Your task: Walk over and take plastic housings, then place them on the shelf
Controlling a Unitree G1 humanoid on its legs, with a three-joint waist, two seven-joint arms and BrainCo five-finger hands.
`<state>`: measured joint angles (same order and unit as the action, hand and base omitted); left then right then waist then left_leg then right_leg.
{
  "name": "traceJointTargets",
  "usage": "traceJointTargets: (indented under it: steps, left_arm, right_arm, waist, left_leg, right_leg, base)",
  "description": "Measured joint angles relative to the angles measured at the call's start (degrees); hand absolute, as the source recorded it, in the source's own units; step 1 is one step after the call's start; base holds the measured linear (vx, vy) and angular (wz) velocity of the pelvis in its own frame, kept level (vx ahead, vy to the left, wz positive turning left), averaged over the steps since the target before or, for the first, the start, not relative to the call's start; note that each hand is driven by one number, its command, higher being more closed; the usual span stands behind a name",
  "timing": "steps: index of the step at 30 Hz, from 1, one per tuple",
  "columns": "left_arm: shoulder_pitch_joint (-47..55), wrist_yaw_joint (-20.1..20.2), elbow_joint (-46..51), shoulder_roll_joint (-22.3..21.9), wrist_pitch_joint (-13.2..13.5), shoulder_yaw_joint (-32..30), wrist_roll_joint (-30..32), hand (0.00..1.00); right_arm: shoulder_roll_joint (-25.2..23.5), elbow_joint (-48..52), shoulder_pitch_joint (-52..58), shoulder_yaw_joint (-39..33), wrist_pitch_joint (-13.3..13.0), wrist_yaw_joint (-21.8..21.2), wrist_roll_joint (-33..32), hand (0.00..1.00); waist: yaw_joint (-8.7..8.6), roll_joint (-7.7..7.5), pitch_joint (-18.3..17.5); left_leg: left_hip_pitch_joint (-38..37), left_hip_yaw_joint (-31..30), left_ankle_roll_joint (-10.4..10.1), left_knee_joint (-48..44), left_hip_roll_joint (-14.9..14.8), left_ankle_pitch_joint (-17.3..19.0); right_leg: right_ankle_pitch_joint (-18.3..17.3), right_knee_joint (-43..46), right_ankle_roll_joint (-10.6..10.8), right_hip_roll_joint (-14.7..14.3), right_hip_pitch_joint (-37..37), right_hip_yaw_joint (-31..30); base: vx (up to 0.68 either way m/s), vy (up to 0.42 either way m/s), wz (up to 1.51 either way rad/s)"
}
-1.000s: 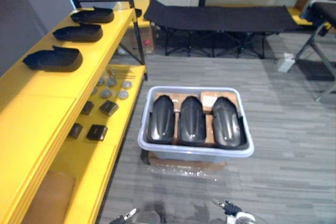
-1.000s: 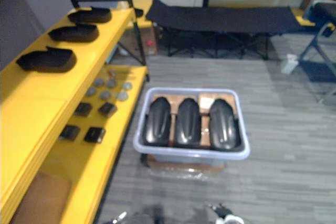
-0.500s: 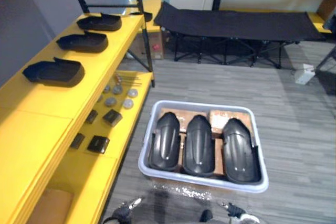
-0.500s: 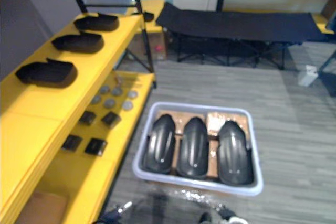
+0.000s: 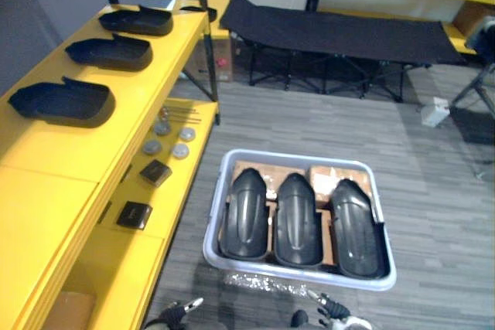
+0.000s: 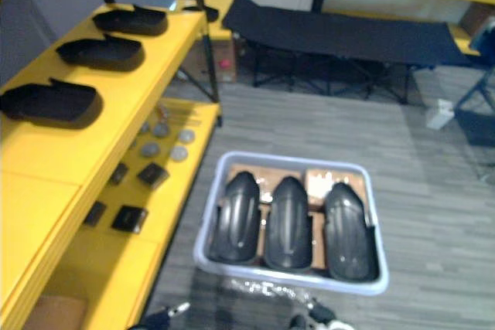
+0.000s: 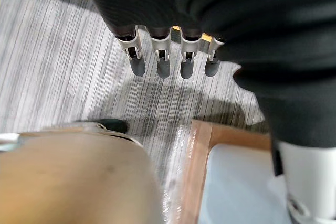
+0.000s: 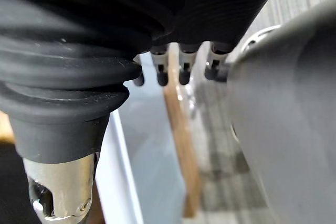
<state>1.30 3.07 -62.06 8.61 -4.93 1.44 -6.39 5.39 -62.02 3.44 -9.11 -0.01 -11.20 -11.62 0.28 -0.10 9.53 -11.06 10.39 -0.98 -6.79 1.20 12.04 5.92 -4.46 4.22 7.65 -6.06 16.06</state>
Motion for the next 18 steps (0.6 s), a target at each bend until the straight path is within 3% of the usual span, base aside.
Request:
traceJointTargets:
  steps: [2, 4, 9, 15, 18]
  left_arm:
    - [-1.8, 0.0, 0.0, -0.2, 1.6, 2.4, -1.1, 0.00]
    - [-3.9, 0.0, 0.1, -0.7, 2.9, 4.4, -2.7, 0.00]
    - [-5.3, -0.9, 0.2, -1.8, 3.0, 6.6, -5.0, 0.00]
    - [-5.0, -2.2, 0.3, -2.4, -1.7, 6.5, -5.1, 0.00]
    - [-3.7, -3.3, 0.1, -2.3, -2.0, 6.0, -7.3, 0.00]
  right_arm:
    - [0.3, 0.8, 0.5, -0.9, -0.7, -0.2, 0.1, 0.00]
    - [0.5, 0.9, 0.8, -0.9, -1.2, -0.3, 0.2, 0.00]
    - [0.6, 1.2, 0.9, -0.9, -1.2, -0.2, 1.3, 0.00]
    - [0.7, 1.2, 0.3, -0.8, -1.6, 0.2, 1.3, 0.00]
    - [0.9, 1.0, 0.1, -0.6, -2.6, 0.3, 2.3, 0.00]
  waist:
    - [-1.22, 0.23, 0.0]
    - [-1.32, 0.51, 0.1]
    - [-2.02, 0.72, 0.2]
    - [-2.46, 0.73, 0.2]
    - [-2.51, 0.71, 0.3]
  left_leg:
    - [0.0, 0.4, 0.1, -0.2, 0.0, 0.1]
    - [0.1, 1.3, 0.4, -0.9, -0.3, 0.8]
    - [0.2, 1.1, 0.2, -1.4, -0.6, 1.4]
    - [0.2, 0.6, 0.2, -0.7, -0.9, 1.4]
    - [0.2, -0.7, 0.2, -0.5, -1.2, 1.4]
  right_leg:
    - [0.0, 0.0, 0.0, 0.0, 0.1, -0.4]
    - [0.0, 0.0, 0.0, -0.2, 0.1, -0.5]
    - [0.0, -0.3, 0.0, -0.5, 0.1, -0.4]
    - [0.0, -0.6, 0.0, -0.9, 0.1, -0.2]
    - [0.0, -0.6, 0.0, -1.1, 0.0, 0.5]
  base:
    - [0.01, -0.014, -0.18]
    - [0.00, 0.018, -0.12]
    - [-0.01, 0.006, -0.02]
    - [-0.01, -0.010, 0.02]
    - [-0.02, -0.038, 0.11]
